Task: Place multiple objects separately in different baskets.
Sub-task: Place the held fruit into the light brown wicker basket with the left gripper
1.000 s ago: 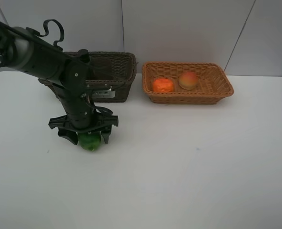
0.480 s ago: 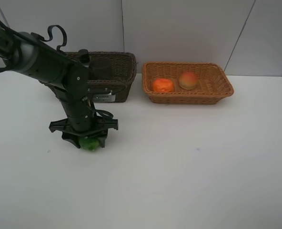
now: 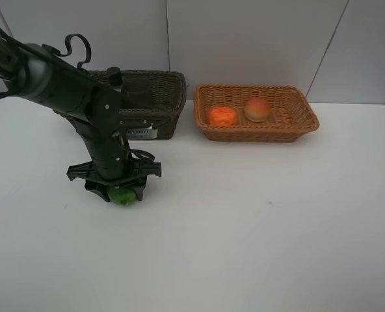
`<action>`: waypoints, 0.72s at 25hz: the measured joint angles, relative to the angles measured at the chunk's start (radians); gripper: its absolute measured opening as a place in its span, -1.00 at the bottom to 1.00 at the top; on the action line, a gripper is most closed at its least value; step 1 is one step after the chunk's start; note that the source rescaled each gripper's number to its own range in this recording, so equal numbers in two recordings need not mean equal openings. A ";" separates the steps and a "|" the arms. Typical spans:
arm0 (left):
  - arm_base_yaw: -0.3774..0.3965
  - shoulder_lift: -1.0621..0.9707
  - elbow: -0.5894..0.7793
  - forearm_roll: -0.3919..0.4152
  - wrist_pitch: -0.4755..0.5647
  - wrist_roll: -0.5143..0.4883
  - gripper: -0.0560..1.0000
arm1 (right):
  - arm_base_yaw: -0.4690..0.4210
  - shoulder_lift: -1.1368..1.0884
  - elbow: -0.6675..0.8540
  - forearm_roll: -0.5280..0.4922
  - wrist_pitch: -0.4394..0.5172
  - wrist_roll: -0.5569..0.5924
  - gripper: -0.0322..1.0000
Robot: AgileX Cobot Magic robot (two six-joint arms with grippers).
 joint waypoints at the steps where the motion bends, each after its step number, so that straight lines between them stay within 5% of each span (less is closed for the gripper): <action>1: 0.000 0.000 0.000 0.000 0.000 -0.002 0.56 | 0.000 0.000 0.000 0.000 0.000 0.000 0.94; 10: -0.004 -0.008 -0.039 0.000 0.058 0.002 0.56 | 0.000 0.000 0.000 0.000 0.000 0.000 0.94; 18: -0.098 -0.051 -0.340 -0.024 0.214 0.140 0.56 | 0.000 0.000 0.000 0.000 0.000 0.000 0.94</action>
